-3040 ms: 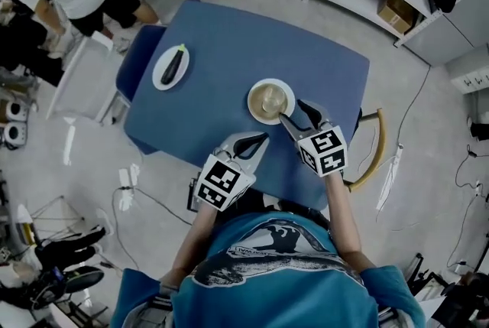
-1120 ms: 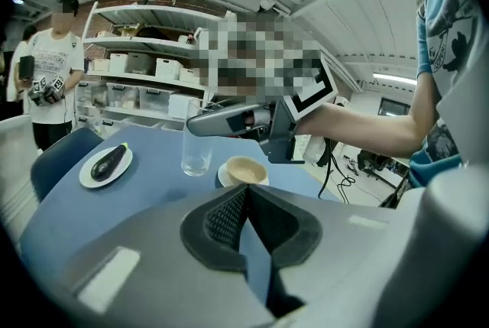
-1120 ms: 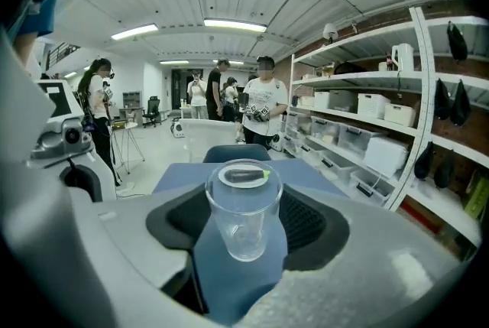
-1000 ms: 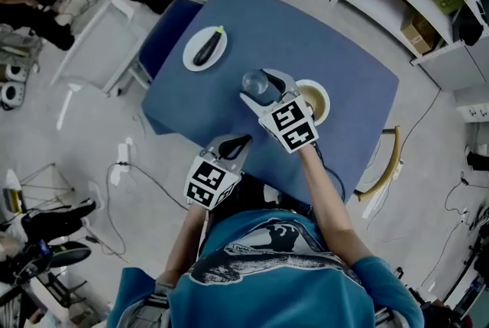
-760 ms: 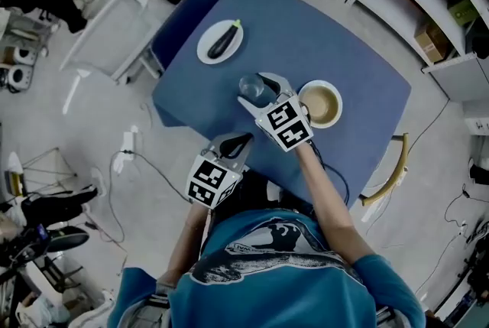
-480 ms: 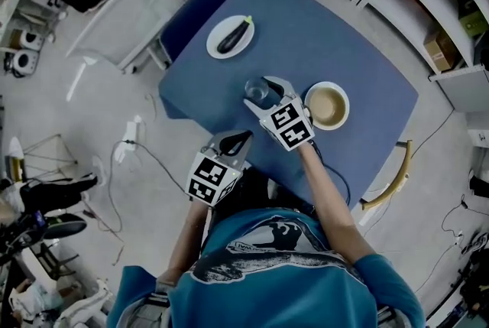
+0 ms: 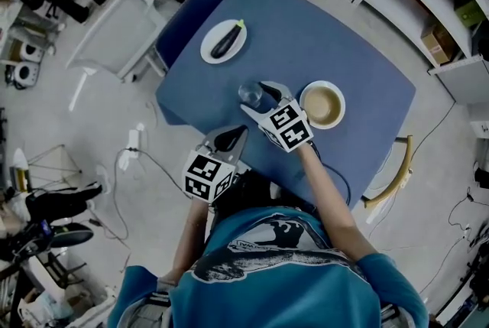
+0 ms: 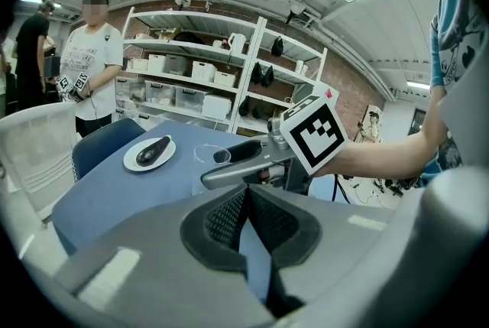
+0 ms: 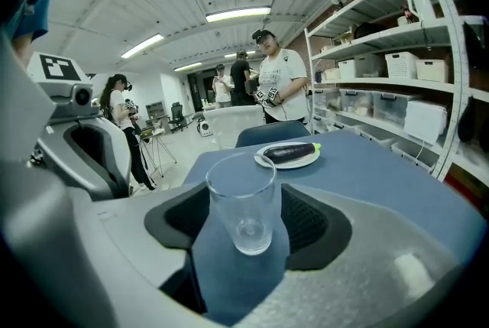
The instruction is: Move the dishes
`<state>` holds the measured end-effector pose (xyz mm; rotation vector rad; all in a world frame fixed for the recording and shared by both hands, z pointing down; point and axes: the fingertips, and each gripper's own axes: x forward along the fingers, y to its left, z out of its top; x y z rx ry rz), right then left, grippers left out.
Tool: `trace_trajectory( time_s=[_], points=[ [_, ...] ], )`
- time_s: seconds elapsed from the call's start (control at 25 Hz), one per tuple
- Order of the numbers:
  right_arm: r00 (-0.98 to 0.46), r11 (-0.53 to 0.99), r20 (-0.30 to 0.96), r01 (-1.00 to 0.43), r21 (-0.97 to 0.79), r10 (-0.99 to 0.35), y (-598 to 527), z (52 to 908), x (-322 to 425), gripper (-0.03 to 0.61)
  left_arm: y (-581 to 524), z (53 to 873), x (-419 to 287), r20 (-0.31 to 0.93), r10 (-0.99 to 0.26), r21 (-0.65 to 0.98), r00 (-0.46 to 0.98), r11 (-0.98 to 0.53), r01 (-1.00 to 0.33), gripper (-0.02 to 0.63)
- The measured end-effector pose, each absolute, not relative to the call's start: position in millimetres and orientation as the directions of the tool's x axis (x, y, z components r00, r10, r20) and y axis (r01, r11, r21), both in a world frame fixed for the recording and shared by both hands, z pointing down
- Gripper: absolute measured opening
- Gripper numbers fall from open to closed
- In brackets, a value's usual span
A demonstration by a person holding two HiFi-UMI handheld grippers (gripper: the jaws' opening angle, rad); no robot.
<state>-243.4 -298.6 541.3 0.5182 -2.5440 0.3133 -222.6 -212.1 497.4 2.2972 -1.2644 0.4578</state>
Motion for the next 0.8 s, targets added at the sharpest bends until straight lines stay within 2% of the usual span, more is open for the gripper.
trace_trajectory(
  time_s=[0.36, 0.8],
  points=[
    [-0.815, 0.879, 0.484, -0.445, -0.171, -0.318, -296.1, 524.2, -220.6, 0.296, -216.0, 501.0, -206.6, 0.51, -0.661, 0.234, 0.551, -0.51, -0.828, 0.014],
    [-0.734, 0.789, 0.497, -0.597, -0.148, -0.463, -321.0, 518.1, -139.4, 0.296, -216.9, 497.7, -173.6, 0.498, -0.612, 0.229, 0.614, -0.591, -0.774, 0.013]
  ],
)
